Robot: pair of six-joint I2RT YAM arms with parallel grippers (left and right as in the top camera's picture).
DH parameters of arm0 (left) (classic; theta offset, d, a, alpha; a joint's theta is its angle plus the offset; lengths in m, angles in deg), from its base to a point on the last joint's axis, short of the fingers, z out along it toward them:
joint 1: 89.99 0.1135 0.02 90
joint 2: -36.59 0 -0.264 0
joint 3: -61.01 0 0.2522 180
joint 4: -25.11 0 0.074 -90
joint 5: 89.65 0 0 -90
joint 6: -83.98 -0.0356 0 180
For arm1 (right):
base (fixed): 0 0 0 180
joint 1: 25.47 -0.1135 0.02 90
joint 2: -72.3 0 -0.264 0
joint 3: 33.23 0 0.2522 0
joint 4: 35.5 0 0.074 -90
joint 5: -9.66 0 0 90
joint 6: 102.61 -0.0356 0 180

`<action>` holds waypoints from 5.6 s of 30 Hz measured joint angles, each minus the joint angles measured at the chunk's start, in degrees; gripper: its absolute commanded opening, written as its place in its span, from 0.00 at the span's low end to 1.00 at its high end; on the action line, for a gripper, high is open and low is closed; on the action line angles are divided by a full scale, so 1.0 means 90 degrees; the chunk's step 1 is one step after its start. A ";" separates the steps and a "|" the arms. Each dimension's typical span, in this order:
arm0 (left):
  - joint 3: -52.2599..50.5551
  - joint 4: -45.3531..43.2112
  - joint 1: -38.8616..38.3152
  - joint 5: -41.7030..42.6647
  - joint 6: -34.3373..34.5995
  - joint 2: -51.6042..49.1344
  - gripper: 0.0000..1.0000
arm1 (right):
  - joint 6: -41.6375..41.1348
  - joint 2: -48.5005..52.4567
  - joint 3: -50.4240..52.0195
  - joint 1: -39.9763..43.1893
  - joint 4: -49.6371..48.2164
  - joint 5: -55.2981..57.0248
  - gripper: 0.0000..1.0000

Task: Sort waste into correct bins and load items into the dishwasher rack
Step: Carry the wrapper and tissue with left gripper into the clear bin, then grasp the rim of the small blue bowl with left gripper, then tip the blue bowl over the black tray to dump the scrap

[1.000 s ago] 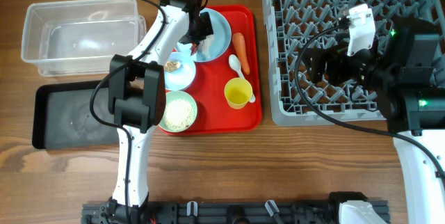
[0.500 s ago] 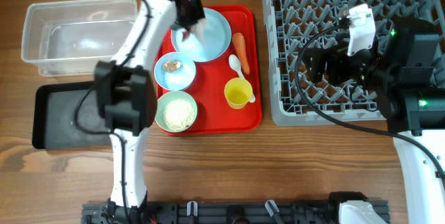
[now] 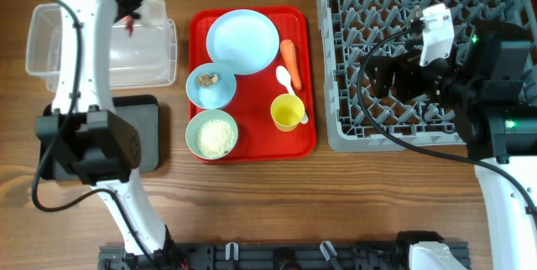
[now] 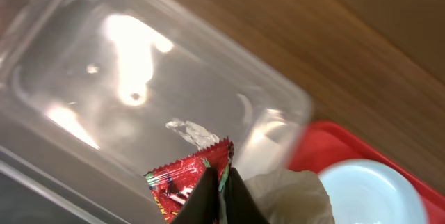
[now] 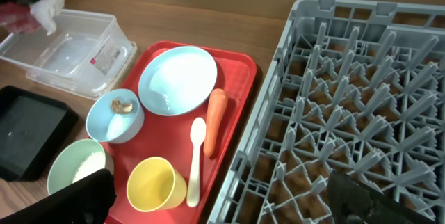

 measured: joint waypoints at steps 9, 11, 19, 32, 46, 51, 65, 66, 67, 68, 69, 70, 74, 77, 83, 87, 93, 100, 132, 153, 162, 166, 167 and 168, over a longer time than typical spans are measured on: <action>-0.0338 -0.0289 0.0712 -0.0078 0.0233 -0.0646 1.00 | -0.0005 0.0000 0.0000 0.0000 -0.0005 0.0000 1.00; -0.0350 -0.0435 0.0719 -0.0075 0.0250 -0.0692 1.00 | -0.0019 0.0000 0.0000 0.0000 -0.0005 0.0000 1.00; -0.0352 -0.0525 0.0702 0.0148 0.0034 -0.0678 0.61 | -0.0022 0.0000 0.0000 0.0000 -0.0002 0.0000 1.00; -0.0352 0.0381 0.0782 0.0568 -0.0442 -0.0644 0.73 | -0.0022 0.0000 0.0000 0.0000 0.0000 0.0000 1.00; -0.0238 0.1790 -0.1025 0.1681 -0.1824 0.1503 0.74 | -0.0058 0.0000 0.0000 0.0000 -0.0005 0.0000 1.00; -0.0760 0.2021 -0.1644 0.1673 -0.1671 0.1462 0.71 | -0.0216 0.0000 0.0000 0.0000 -0.0015 0.0000 1.00; -0.4201 -0.1035 -0.3028 0.1450 -0.1338 0.1343 0.66 | -0.0289 0.0000 0.0000 0.0000 -0.0046 0.0000 1.00; -0.4330 -0.1188 -0.3033 0.1404 -0.1336 0.1343 0.66 | -0.0289 0.0000 0.0000 0.0000 -0.0046 -0.0002 1.00; -0.4478 -0.1389 -0.3031 0.1353 -0.1333 0.1343 0.66 | -0.0289 0.0000 0.0000 0.0000 -0.0044 -0.0002 1.00; -0.4580 -0.1525 -0.3028 0.1307 -0.1333 0.1343 0.66 | -0.0289 0.0000 0.0000 0.0000 -0.0046 -0.0002 1.00; -0.4704 -0.1717 -0.3014 0.1258 -0.1338 0.1343 0.66 | -0.0289 0.0000 0.0000 0.0000 -0.0046 -0.0002 1.00; -0.4799 -0.1889 -0.3004 0.1241 -0.1345 0.1343 0.65 | -0.0289 0.0000 0.0000 0.0000 -0.0046 -0.0002 1.00; -0.5119 -0.2324 -0.2985 0.1171 -0.1392 0.1343 0.52 | -0.0287 0.0000 0.0000 0.0000 -0.0049 -0.0002 1.00; -0.5243 -0.2511 -0.2985 0.1141 -0.1464 0.1343 0.48 | -0.0289 0.0000 0.0000 0.0000 -0.0046 -0.0002 1.00; -0.5336 -0.2662 -0.2982 0.1144 -0.1520 0.1246 0.34 | -0.0357 0.0000 0.0000 0.0000 -0.0046 -0.0002 1.00; -0.5343 -0.2696 -0.2985 0.1117 -0.1518 0.1073 0.30 | -0.0362 0.0000 0.0000 0.0000 -0.0046 0.0000 1.00; -0.5360 -0.2749 -0.2985 0.1095 -0.1503 0.1039 0.04 | -0.0379 0.0000 0.0000 0.0000 -0.0046 -0.0002 1.00; -0.5357 -0.2790 -0.2985 0.0852 -0.1557 0.1042 0.04 | -0.0381 0.0000 0.0000 0.0000 -0.0044 -0.0002 1.00; -0.5008 -0.1020 -0.1768 0.1207 -0.1083 0.3575 0.04 | -0.0529 0.0000 0.0000 0.0000 -0.0034 -0.0002 1.00; -0.6671 -0.1751 0.3565 0.7502 -0.2705 0.3645 0.04 | -0.0546 0.0000 0.0000 0.0000 0.0002 -0.0002 1.00; -0.7390 -0.1756 0.4624 0.8918 -0.2868 0.3249 0.04 | -0.0631 0.0000 0.0000 0.0000 0.0010 -0.0002 1.00; -0.7395 -0.1753 0.5037 0.9129 -0.2902 0.3242 0.04 | -0.0670 0.0000 0.0000 0.0000 0.0100 -0.0005 1.00; -0.7395 -0.1770 0.5119 0.9156 -0.2902 0.3242 0.04 | -0.0670 0.0000 0.0000 0.0000 0.0100 -0.0005 1.00; -0.7395 -0.1795 0.5219 0.9177 -0.2905 0.3242 0.04 | -0.0670 0.0000 0.0000 0.0000 0.0100 -0.0002 1.00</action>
